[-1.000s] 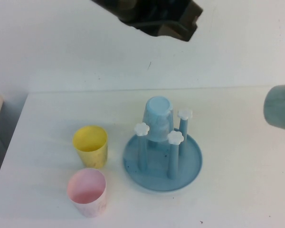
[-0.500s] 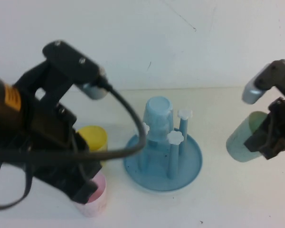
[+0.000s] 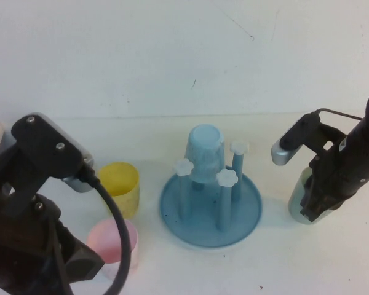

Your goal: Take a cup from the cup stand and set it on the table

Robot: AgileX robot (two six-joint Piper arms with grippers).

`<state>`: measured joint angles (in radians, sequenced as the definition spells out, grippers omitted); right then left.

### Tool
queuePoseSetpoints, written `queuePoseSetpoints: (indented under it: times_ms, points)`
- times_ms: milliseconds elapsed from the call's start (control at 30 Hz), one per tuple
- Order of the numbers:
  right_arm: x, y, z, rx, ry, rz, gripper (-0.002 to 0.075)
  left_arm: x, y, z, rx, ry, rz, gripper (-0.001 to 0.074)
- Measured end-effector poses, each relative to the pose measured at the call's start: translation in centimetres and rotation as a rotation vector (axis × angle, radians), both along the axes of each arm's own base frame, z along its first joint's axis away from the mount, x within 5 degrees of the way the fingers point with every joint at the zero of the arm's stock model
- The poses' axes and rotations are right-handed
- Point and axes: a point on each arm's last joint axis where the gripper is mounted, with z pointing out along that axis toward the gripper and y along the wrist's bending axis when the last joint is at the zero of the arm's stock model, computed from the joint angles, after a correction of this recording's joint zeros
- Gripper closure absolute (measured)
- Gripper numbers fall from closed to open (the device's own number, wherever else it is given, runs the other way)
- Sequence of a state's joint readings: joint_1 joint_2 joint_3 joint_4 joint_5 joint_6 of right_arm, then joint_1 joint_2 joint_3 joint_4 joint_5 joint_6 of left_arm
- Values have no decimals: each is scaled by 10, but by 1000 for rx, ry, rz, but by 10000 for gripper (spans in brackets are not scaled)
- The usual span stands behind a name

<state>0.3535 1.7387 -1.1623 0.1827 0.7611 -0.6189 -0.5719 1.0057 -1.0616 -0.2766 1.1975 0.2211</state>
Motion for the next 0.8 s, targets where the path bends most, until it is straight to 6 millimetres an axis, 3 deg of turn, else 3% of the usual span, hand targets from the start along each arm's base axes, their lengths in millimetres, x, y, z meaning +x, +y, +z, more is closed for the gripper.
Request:
queuePoseSetpoints:
  times_ms: [167, 400, 500, 667, 800]
  points:
    - [3, 2, -7, 1, 17, -5, 669, -1, -1, 1, -19, 0, 6, 737]
    - [6, 7, 2, 40, 37, -22, 454, 4, -3, 7, -98, -90, 51, 737]
    - [9, 9, 13, 50, 53, -33, 420, 7, -2, 9, -159, -178, 94, 737]
    - [6, 8, 52, 91, -16, -55, 447, 7, 7, -2, -187, -286, 171, 737]
    - [-10, 1, 90, 113, -121, -45, 596, 0, 18, -16, -169, -369, 200, 737]
